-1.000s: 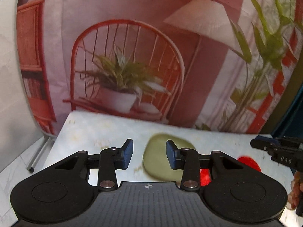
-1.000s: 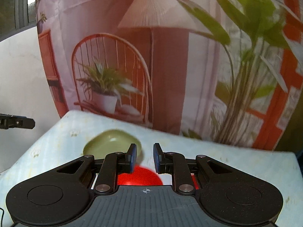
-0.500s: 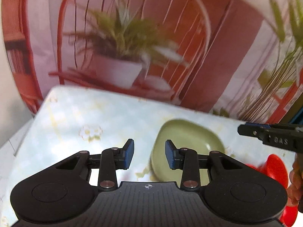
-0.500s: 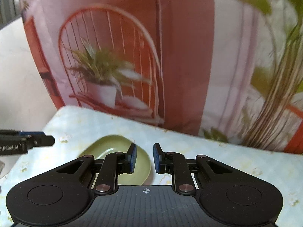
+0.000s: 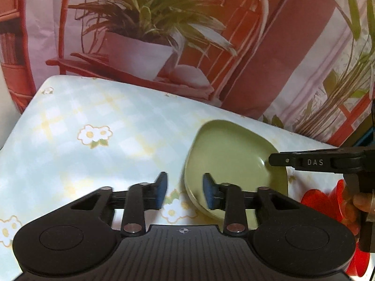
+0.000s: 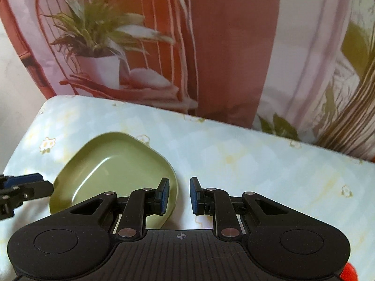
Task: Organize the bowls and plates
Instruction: 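Close the left tool on the small green plate rim and lift it, then lower the small green plate onto the plate stack and release it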
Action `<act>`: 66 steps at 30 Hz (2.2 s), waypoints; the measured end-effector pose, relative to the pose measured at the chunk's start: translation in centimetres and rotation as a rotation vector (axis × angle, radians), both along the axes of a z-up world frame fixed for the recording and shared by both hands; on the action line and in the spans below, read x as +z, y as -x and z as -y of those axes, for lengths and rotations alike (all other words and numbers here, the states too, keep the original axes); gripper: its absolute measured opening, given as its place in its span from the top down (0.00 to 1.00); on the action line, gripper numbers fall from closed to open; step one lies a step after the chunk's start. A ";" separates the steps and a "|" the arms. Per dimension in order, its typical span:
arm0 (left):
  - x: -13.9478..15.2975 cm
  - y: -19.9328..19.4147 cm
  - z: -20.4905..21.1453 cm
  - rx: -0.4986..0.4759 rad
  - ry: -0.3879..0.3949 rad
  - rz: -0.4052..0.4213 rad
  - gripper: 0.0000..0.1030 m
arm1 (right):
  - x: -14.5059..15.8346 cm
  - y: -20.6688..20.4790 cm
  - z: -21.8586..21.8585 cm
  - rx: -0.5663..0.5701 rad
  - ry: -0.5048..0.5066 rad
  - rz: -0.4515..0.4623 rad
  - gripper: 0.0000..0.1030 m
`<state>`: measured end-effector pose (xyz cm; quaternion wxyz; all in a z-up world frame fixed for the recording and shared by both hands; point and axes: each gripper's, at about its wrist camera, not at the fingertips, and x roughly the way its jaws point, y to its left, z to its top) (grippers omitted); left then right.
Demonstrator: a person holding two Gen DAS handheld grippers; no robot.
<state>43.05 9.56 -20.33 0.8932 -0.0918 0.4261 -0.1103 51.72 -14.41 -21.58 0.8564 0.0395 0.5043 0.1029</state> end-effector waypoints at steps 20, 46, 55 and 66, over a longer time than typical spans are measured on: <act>2.7 3.2 0.5 0.022 -0.060 0.047 0.91 | 2.4 2.1 0.3 -0.036 -0.112 0.005 0.97; 6.4 18.7 3.8 -0.016 -0.059 0.084 0.91 | 8.3 18.3 4.0 0.012 -0.148 0.089 0.97; 4.7 21.4 4.8 -0.043 -0.041 0.038 0.90 | 6.9 22.2 5.5 -0.011 -0.147 0.071 0.97; 2.9 22.5 5.0 -0.055 -0.038 -0.020 0.89 | 5.7 23.9 5.2 0.008 -0.107 0.057 0.97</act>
